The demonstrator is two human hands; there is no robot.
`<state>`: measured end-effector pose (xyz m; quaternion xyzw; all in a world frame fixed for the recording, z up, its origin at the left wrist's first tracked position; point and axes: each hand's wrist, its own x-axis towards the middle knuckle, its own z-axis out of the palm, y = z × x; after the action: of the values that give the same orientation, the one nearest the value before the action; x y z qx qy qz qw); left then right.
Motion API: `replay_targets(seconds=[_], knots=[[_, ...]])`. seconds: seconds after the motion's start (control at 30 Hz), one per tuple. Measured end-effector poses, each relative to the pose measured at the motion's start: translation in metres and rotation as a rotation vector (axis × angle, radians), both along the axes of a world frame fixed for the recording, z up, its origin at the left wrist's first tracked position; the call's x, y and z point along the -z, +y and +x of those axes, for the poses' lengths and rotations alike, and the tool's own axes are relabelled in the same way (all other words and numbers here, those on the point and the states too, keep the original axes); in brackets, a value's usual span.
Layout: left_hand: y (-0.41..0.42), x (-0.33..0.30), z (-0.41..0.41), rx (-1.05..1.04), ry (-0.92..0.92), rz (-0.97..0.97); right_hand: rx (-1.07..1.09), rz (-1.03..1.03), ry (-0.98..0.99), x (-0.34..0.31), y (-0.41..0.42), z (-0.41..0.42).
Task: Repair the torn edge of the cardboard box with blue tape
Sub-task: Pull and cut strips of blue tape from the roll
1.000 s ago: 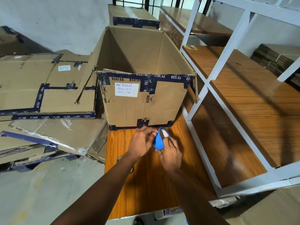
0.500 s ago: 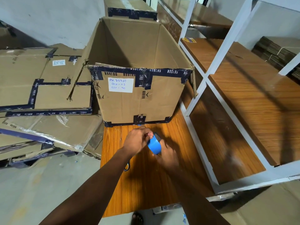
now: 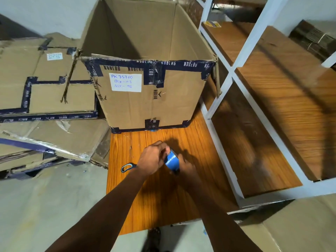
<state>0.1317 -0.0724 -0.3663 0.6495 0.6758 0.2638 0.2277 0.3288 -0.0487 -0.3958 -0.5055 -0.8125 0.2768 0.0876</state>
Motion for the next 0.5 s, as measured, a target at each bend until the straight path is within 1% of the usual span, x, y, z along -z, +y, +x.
replay_targets(seconds=[0.17, 0.37, 0.5], knots=[[0.0037, -0.0003, 0.001, -0.058, -0.09, -0.026, 0.01, -0.044, -0.004, 0.0031, 0.0022, -0.0006], [-0.001, 0.0014, 0.0032, -0.092, -0.062, -0.008, 0.006, -0.033, -0.029, 0.0054, 0.0017, -0.0016], [0.0004, 0.0039, 0.0024, -0.105, -0.114, -0.008, 0.012, -0.037, -0.048, 0.0086, 0.0038, -0.0027]])
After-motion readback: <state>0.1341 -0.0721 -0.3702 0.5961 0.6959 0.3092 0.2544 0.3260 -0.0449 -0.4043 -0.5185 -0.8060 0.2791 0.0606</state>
